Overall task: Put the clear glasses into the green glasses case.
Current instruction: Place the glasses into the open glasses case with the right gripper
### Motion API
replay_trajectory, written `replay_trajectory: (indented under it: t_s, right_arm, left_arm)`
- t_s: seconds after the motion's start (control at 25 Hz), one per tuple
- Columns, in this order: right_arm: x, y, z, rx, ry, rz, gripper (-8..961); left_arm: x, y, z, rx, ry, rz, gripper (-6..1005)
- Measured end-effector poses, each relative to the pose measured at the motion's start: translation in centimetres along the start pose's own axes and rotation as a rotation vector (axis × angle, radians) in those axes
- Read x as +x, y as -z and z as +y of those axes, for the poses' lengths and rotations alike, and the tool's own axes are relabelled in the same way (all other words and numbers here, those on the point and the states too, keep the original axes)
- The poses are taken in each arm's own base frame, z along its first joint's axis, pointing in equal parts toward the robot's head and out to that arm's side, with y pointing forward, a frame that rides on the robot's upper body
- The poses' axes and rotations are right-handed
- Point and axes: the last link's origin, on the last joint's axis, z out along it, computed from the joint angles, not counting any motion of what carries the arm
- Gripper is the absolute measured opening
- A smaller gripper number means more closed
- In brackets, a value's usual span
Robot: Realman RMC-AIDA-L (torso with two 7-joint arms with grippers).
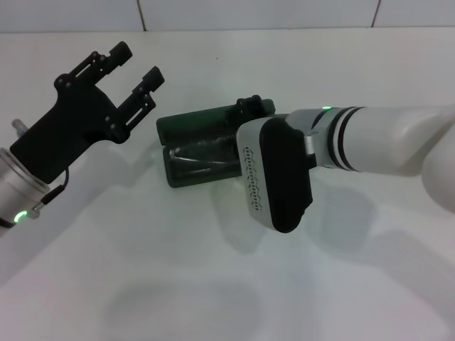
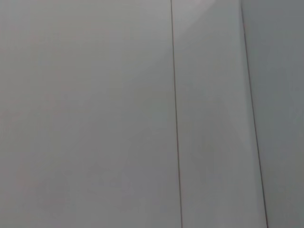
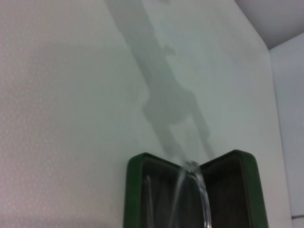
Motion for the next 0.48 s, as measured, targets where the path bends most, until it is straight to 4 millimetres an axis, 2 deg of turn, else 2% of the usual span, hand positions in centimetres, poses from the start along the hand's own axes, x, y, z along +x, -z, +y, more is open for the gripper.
replay_trajectory:
  t_s: [0.24,0.48]
  right_arm:
    - [0.7,0.3,-0.3,-0.029,-0.062,0.018,261]
    - [-0.5,1.0,-0.7,-0.069,-0.105,-0.018,264]
  left_arm:
    - [0.1,-0.4,-0.1,-0.010,-0.004,0.005,595]
    - [0.1,-0.1,-0.1,-0.004,-0.007,0.002,595]
